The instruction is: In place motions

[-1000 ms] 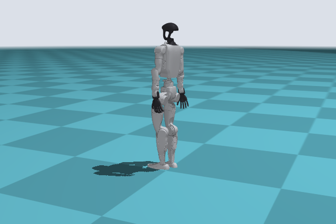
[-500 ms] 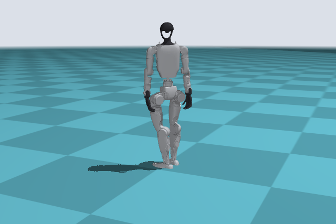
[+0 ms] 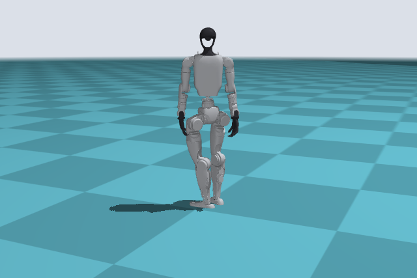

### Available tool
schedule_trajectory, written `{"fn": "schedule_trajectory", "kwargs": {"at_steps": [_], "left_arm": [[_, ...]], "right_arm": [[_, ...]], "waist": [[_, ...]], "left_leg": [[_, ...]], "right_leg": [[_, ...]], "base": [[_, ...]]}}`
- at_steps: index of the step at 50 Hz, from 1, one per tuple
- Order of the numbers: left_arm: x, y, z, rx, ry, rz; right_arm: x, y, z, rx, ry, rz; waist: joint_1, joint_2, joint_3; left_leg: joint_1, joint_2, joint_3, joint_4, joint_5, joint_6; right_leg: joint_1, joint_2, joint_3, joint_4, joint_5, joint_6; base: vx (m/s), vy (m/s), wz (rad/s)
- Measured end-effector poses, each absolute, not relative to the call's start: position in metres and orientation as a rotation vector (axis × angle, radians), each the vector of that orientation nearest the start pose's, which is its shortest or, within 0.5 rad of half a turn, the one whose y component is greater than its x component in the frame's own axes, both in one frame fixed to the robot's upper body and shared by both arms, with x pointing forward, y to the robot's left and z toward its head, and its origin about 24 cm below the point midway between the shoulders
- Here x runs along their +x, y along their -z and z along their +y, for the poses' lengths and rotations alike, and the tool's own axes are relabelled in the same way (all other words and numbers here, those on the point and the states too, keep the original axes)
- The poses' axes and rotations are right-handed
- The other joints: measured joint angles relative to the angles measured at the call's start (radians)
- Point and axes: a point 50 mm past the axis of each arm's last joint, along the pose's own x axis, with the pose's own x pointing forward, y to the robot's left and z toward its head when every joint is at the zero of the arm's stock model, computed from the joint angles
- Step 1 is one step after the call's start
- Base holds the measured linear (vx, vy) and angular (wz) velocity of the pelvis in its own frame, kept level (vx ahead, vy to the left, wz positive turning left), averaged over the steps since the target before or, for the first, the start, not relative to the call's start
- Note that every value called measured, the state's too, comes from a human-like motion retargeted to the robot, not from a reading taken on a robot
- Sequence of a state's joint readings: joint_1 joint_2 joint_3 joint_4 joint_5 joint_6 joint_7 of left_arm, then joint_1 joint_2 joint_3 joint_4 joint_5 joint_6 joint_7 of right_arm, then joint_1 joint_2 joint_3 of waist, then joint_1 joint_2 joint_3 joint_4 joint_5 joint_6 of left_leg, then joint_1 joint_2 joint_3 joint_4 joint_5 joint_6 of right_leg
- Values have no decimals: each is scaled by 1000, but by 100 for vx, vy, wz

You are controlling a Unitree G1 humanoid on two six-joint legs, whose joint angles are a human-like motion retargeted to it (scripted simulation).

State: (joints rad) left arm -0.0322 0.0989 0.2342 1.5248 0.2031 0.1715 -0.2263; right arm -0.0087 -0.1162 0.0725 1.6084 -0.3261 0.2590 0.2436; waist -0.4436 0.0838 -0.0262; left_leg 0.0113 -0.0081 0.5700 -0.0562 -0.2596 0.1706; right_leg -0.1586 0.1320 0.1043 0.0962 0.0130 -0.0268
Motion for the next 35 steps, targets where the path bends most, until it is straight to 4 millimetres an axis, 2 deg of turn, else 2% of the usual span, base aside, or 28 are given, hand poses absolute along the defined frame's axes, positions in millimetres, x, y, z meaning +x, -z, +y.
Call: {"fn": "schedule_trajectory", "kwargs": {"at_steps": [5,7,10,13,15,22,30,33,35], "left_arm": [[-2,178,182,-96,75,1730],[-8,178,184,-81,74,1756],[-19,177,187,-80,53,1787],[-28,176,190,-92,25,1808],[-31,175,193,-101,8,1814],[-38,173,203,-104,-42,1825],[-50,171,200,-149,-78,1853],[-56,171,196,-165,-71,1870],[-60,170,193,-177,-72,1884]], "right_arm": [[-5,174,-204,-317,-368,1845],[2,174,-207,-343,-368,1823],[8,173,-213,-380,-374,1810],[8,173,-216,-414,-385,1816],[8,173,-217,-423,-388,1812],[-3,174,-211,-407,-412,1828],[-3,175,-207,-628,-615,1808],[3,175,-206,-691,-654,1781],[5,176,-205,-726,-672,1768]], "waist": [[16,-6,-4],[-79,4,-3],[-144,12,-10],[-116,6,-22],[-23,-7,-31],[-11,-41,-49],[39,-92,-61],[-23,-99,-63],[-16,-105,-69]], "left_leg": [[-14,-20,-84,13,16,7],[-40,-40,-228,21,39,19],[-68,-66,-359,34,63,27],[-77,-84,-396,41,76,26],[-74,-85,-348,36,76,22],[-91,-149,-510,49,119,21],[-99,-204,-626,66,143,15],[-74,-222,-721,50,147,6],[-46,-219,-721,23,141,3]], "right_leg": [[25,-30,-87,-16,-11,-9],[13,-60,-234,-11,-18,-17],[29,-85,-373,-25,-32,-28],[53,-93,-423,-35,-49,-35],[65,-91,-388,-33,-62,-36],[127,-114,-597,-76,-91,-53],[179,-152,-739,-108,-102,-32],[194,-162,-832,-119,-110,-22],[185,-162,-830,-106,-121,-29]], "base": [[15,4,127],[23,8,342],[23,8,260],[25,11,108],[23,14,-5],[16,11,153],[8,3,102],[1,0,141],[1,-1,-23]]}}
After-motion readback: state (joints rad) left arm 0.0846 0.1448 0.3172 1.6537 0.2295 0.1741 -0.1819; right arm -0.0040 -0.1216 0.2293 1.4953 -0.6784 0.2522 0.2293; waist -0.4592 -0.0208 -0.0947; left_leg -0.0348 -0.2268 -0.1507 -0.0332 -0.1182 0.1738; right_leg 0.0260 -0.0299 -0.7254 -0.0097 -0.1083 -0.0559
